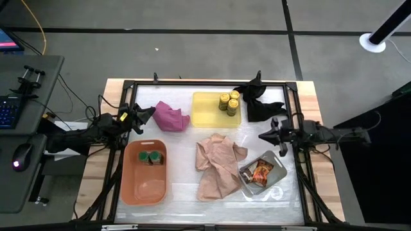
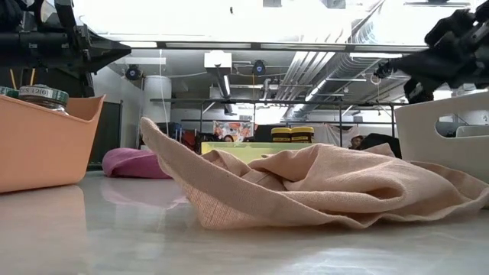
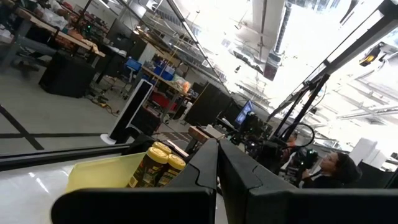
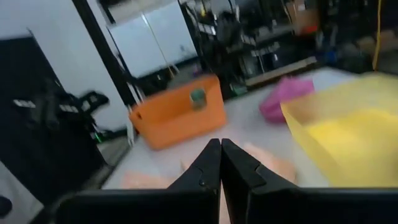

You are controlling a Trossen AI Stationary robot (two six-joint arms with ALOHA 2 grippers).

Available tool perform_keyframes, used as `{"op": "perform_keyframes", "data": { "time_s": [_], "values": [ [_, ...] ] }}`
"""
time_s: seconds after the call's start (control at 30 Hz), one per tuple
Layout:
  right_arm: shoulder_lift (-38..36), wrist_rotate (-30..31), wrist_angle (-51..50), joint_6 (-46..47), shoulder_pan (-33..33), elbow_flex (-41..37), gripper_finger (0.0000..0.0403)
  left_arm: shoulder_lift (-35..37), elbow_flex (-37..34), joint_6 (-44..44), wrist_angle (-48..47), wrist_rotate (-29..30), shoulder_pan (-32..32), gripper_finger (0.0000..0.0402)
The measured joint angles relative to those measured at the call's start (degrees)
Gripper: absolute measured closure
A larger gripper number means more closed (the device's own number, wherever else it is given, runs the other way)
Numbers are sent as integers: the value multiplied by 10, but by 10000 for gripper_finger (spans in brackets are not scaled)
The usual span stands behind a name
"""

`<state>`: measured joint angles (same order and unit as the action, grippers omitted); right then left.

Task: Sort spices by type
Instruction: Return to Home Position

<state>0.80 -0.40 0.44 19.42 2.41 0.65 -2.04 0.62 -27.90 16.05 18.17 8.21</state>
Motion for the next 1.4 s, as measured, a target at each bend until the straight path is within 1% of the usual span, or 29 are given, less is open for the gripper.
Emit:
{"op": "perform_keyframes", "data": {
  "time_s": [0.17,0.5,1.4],
  "values": [
    [-9,0,22,0,0,0,402,0,0,0,-1,0,0,401],
    [-8,0,18,0,0,0,402,-1,0,0,-16,0,0,401],
    [0,0,13,0,-1,0,402,-1,0,3,-18,-1,0,401]
  ]
}}
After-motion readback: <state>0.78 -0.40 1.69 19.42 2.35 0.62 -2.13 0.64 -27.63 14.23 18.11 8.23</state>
